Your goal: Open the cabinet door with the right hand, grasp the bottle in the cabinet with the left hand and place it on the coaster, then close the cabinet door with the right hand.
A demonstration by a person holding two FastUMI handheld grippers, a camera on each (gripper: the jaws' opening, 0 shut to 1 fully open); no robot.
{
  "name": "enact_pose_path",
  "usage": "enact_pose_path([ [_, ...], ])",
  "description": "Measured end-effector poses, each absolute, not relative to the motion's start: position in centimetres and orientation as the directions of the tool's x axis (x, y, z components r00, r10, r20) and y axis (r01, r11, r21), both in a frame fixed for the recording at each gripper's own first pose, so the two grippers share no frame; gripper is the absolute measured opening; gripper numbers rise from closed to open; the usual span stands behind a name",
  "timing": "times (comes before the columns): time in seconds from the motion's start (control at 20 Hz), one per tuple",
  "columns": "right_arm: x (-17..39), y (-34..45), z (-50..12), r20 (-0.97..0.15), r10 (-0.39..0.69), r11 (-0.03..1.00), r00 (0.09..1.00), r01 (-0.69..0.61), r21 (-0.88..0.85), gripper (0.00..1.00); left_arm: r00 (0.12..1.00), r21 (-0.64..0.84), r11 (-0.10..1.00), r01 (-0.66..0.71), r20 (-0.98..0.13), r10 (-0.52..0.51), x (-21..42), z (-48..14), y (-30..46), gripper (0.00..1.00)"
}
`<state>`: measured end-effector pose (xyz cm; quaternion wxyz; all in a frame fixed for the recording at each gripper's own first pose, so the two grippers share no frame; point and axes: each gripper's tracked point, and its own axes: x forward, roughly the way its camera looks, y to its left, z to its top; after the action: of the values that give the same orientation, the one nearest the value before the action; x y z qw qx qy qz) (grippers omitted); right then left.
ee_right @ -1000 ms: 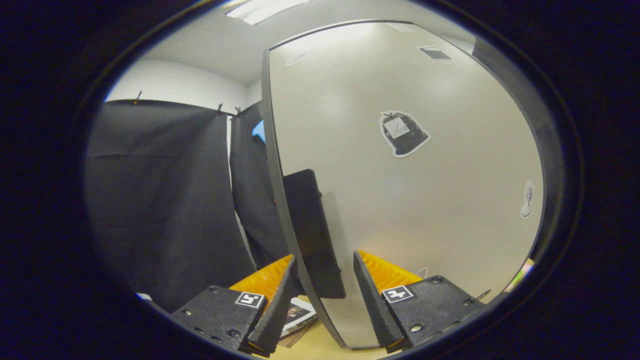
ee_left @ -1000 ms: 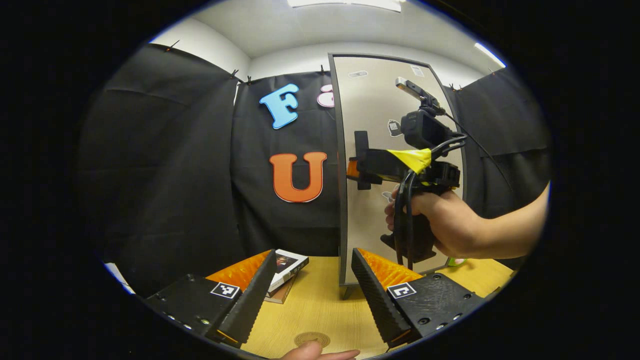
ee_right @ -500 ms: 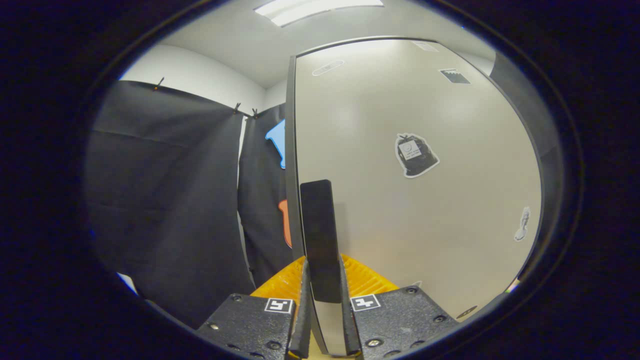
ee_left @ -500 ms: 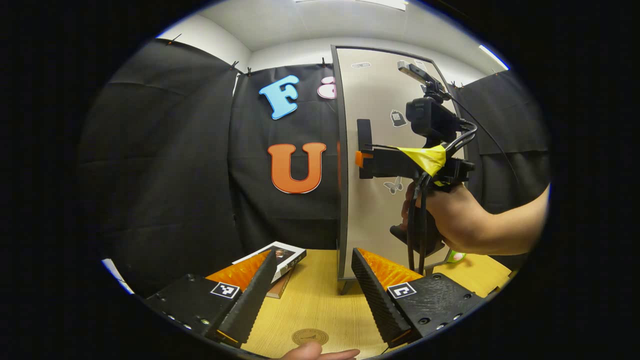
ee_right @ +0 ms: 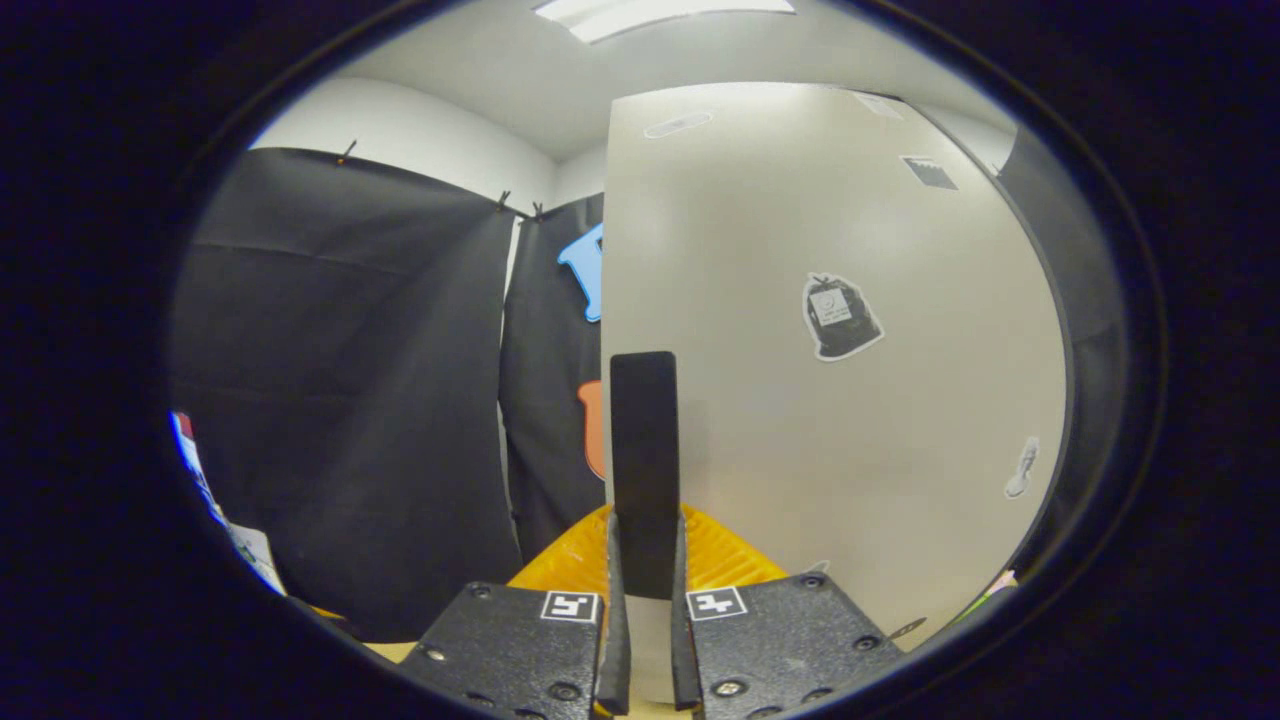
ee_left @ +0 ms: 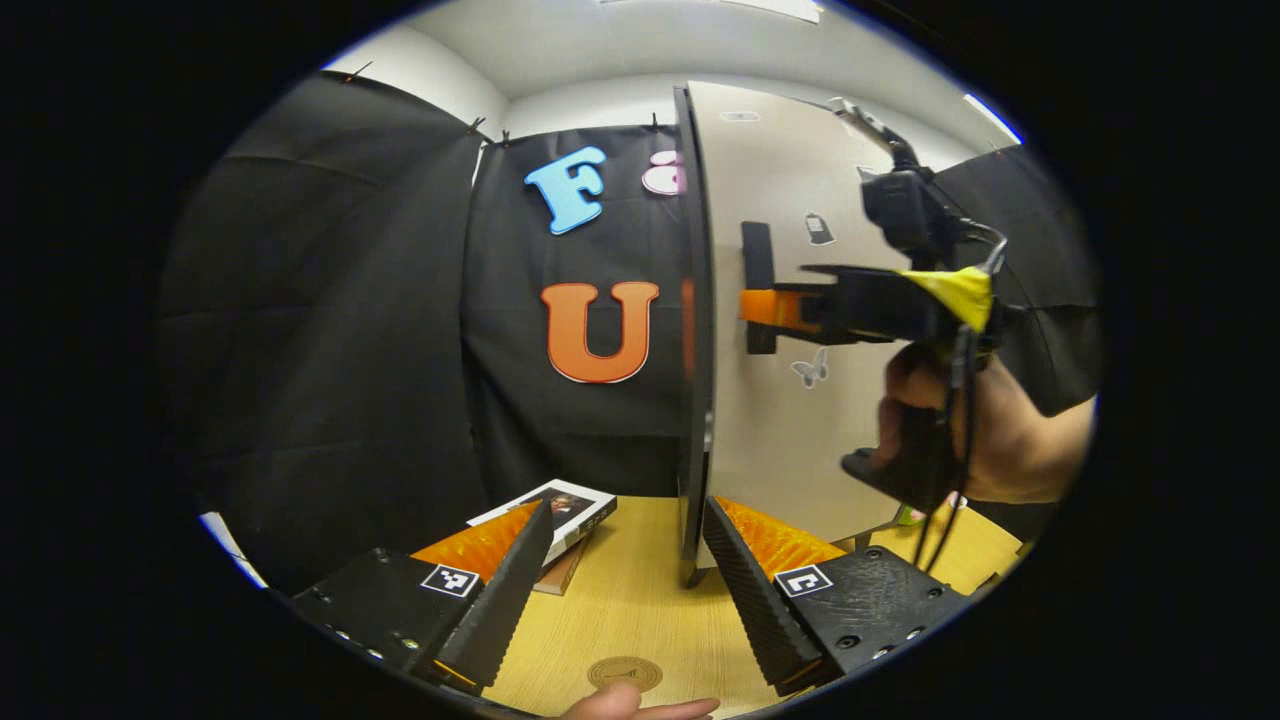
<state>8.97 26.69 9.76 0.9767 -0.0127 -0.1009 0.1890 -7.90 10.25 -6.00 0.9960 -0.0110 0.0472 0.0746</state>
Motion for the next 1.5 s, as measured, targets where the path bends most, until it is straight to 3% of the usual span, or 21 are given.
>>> enact_pose_path([
  [0.5,2.1,23.8,8.1,0.098,0.368,0.927,0.925,-0.357,-0.111,0.20,0.987,-0.038,0.992,-0.121,-0.108,0.117,-7.4,-6.7,11.3,0.92],
  [1.25,-6.4,16.4,7.1,0.083,0.404,0.908,0.911,-0.388,-0.157,0.20,0.987,0.024,0.999,-0.035,-0.156,0.039,-7.7,-7.7,8.5,0.92],
  [1.5,-9.1,12.3,6.8,0.090,0.367,0.926,0.926,-0.355,-0.124,0.13,0.983,0.055,0.998,-0.015,-0.180,0.025,-7.4,-8.2,4.6,0.92],
])
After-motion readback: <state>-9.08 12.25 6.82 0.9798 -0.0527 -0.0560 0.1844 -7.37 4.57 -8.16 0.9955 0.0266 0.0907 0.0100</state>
